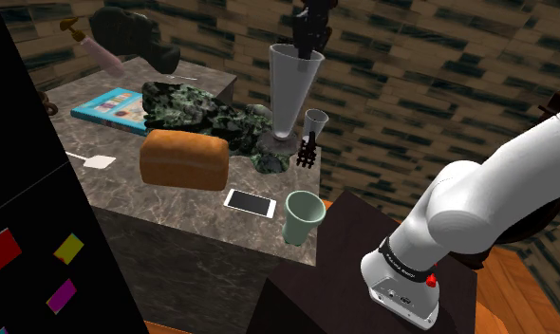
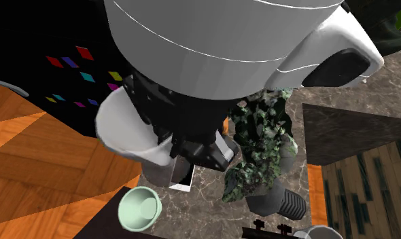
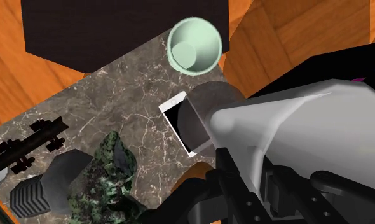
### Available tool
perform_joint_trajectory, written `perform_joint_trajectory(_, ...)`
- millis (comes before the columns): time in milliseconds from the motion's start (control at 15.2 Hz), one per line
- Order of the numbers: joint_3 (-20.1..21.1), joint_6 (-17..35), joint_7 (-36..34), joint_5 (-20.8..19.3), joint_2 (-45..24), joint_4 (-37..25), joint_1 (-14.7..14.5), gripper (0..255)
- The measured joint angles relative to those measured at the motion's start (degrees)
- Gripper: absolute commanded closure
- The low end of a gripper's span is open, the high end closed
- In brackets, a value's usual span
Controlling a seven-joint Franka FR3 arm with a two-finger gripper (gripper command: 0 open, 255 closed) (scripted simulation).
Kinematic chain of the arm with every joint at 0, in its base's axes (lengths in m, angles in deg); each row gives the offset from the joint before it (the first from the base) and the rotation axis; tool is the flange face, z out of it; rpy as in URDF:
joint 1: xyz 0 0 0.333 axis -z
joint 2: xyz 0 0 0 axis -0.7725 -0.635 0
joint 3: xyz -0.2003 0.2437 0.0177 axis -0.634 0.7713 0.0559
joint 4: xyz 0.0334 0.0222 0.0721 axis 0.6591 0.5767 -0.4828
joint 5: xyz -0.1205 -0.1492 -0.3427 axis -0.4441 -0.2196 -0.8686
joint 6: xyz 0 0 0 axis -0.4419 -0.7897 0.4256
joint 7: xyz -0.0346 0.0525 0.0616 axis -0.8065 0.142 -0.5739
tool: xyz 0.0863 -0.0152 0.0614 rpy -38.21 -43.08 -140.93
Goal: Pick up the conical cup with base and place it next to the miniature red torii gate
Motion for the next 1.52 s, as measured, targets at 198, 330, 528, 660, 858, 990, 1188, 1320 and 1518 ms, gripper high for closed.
perform_joint_trajectory(198, -1.9, -1.6, 2.7, -1.1, 4.6, 3.4, 1.1, 255)
perform_joint_trajectory(330, -3.4, -3.3, 4.7, -2.2, 7.4, 4.9, 1.9, 255)
perform_joint_trajectory(528, -5.3, -5.3, 7.2, -3.8, 11.8, 7.6, 2.9, 255)
perform_joint_trajectory(660, -6.8, -6.6, 9.0, -5.0, 13.4, 8.2, 3.6, 255)
perform_joint_trajectory(858, -7.3, -6.1, 9.9, -5.6, 15.2, 10.4, 3.9, 255)
perform_joint_trajectory(990, -7.4, -5.0, 10.1, -5.7, 15.7, 12.1, 4.0, 255)
perform_joint_trajectory(1188, -7.4, -2.8, 10.4, -5.9, 16.5, 15.1, 4.1, 255)
perform_joint_trajectory(1320, -7.4, -1.5, 10.5, -5.9, 17.0, 16.9, 4.2, 255)
perform_joint_trajectory(1518, -7.5, 0.8, 10.9, -6.1, 17.4, 19.7, 4.3, 255)
